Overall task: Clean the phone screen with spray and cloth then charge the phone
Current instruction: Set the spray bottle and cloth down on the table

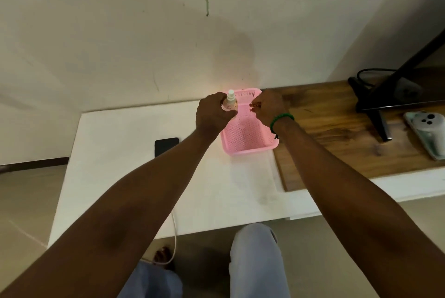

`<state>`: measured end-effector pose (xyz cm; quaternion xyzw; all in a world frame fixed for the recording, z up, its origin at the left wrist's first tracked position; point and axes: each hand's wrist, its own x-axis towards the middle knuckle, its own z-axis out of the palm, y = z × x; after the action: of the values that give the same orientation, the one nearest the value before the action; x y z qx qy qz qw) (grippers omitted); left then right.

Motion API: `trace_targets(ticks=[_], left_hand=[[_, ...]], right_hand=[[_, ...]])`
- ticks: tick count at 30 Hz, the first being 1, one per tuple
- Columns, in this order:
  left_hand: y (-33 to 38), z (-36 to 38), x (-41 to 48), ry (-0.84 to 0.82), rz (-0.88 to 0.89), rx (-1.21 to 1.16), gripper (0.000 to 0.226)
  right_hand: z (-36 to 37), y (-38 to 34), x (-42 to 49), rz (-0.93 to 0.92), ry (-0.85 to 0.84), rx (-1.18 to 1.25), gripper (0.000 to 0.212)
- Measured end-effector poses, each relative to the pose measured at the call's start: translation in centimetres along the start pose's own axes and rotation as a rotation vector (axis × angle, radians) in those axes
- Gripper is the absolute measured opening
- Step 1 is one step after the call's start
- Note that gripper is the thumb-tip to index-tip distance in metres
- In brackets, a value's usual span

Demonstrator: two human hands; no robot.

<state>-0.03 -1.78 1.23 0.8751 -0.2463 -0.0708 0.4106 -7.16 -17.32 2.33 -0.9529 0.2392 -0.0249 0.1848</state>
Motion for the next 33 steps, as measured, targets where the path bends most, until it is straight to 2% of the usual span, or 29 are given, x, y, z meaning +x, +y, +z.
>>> trace_targets(ticks=[9,18,23,33], left_hand=[[-1.2,1.3,1.5,0.026,-0.009,0.266,0.049],[-2.5,2.8,1.3,0.033,-0.026,0.3,0.052],[-3.3,3.4,1.2,0.031,-0.084,0.319,0.05],[-3.7,3.9,1.7,-0.005,-0.131,0.206,0.052]], right_hand=[[3.2,-0.7,2.3,0.01,-0.04,-0.075,0.021],[5.0,0.4,2.8,0.071,-0.033,-0.055,0.023],[6.0,0.2,3.3,0.052,-0.085,-0.046,0.023],[7.1,0.5,3.5,0.086,-0.104,-0.033,0.024]])
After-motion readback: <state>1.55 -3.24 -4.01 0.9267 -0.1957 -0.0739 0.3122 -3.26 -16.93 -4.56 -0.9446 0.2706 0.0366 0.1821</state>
